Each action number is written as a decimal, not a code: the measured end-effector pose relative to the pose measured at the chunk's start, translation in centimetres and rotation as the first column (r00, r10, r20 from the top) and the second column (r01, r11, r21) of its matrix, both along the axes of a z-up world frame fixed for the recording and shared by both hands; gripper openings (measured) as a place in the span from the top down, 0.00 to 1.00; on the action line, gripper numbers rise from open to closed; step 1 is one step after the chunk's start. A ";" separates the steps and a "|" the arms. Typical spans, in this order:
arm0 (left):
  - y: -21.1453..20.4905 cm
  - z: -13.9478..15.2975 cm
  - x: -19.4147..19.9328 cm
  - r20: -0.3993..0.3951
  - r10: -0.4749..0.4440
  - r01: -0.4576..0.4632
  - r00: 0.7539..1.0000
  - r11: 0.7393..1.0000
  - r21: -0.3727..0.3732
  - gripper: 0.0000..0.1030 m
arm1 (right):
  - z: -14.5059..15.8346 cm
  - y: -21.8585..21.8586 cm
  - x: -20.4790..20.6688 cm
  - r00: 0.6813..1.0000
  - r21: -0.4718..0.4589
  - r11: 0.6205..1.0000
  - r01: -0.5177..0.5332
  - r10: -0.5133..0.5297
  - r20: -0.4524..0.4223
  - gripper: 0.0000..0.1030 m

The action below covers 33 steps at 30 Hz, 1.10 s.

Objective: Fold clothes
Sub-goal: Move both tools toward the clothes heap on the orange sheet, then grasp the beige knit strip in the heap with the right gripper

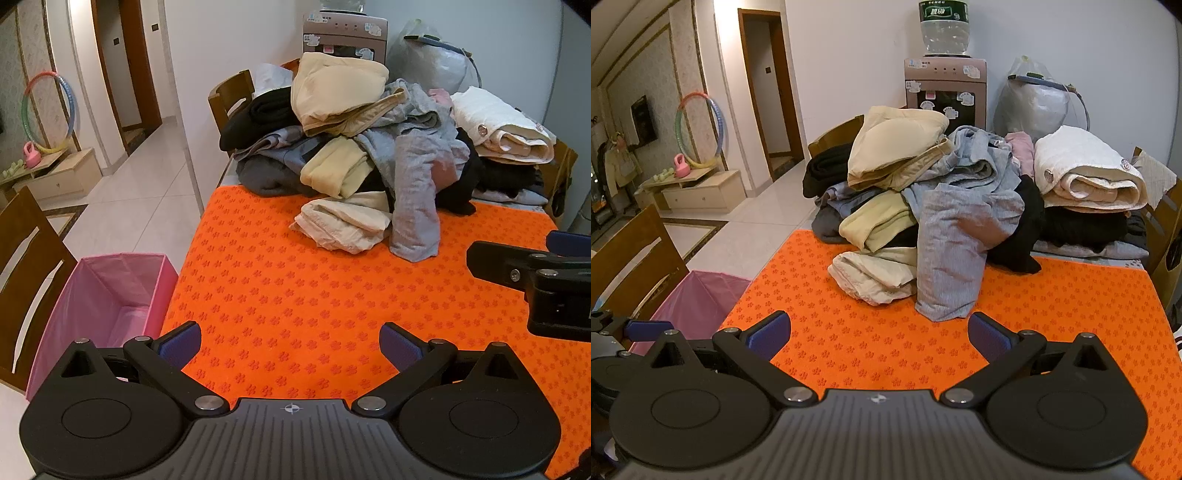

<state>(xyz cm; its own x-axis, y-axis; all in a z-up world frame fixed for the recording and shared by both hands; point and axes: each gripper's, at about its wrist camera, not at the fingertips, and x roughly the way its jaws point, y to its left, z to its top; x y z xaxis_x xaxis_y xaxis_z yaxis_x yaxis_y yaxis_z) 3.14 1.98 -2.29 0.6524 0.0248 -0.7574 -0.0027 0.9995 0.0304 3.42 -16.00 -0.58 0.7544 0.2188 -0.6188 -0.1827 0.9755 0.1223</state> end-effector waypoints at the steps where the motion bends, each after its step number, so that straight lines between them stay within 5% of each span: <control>1: 0.0 0.0 0.0 -0.001 0.000 0.000 1.000 1.000 0.001 0.01 | 0.0 0.0 0.0 1.000 0.000 1.000 0.001 -0.001 -0.001 0.00; 23: 1.6 -1.8 2.3 -0.030 0.046 -0.046 0.998 0.999 0.003 0.01 | -1.4 0.3 3.4 0.999 -0.038 0.999 -0.028 0.027 -0.031 0.01; 33: 2.3 -3.4 5.3 -0.040 0.043 -0.042 0.998 0.998 0.038 0.01 | -3.5 1.4 10.2 0.994 -0.071 0.992 -0.100 0.097 -0.040 0.23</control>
<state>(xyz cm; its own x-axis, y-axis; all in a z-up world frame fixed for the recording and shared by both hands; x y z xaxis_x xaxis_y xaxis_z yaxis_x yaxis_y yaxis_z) 8.45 4.29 -5.71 0.6190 0.0803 -0.7813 -0.0434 0.9967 0.0681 13.64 -14.62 -4.05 0.7078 0.2446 -0.6627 -0.2750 0.9595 0.0604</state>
